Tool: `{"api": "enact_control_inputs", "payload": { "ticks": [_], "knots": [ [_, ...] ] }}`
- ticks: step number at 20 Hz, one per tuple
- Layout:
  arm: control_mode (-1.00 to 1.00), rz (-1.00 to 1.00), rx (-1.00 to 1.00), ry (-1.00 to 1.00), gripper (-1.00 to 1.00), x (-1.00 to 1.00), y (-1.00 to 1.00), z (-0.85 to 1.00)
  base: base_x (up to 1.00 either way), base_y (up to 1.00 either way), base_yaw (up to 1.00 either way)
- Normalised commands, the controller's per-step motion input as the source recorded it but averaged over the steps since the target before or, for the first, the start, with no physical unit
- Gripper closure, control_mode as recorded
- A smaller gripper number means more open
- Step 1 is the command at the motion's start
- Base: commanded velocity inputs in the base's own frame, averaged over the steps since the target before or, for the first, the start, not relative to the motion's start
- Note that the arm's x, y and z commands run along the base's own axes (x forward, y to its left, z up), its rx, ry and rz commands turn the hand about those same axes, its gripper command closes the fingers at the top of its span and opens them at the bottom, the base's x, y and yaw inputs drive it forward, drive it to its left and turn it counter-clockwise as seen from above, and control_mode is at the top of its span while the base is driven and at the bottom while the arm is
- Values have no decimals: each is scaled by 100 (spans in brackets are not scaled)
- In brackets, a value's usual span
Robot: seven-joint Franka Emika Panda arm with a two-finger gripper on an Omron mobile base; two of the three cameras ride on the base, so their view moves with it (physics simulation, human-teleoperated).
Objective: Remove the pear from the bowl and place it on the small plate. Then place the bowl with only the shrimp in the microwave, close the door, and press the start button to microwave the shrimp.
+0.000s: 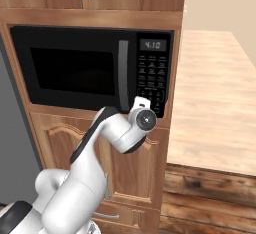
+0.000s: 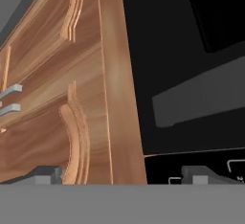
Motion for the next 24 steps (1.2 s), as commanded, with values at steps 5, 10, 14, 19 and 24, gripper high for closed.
{"api": "enact_control_inputs", "payload": {
  "ticks": [5,10,14,19,24],
  "knots": [
    [-100,0,0,0,-100,11,-4,-7,0,0,0],
    [-100,0,0,0,-100,10,-2,-4,0,0,0],
    [-100,0,0,0,-100,7,-5,-3,0,0,0],
    [-100,0,0,0,-100,6,-2,-5,0,0,0],
    [-100,0,0,0,-100,13,0,-7,0,0,0]
  ]
}}
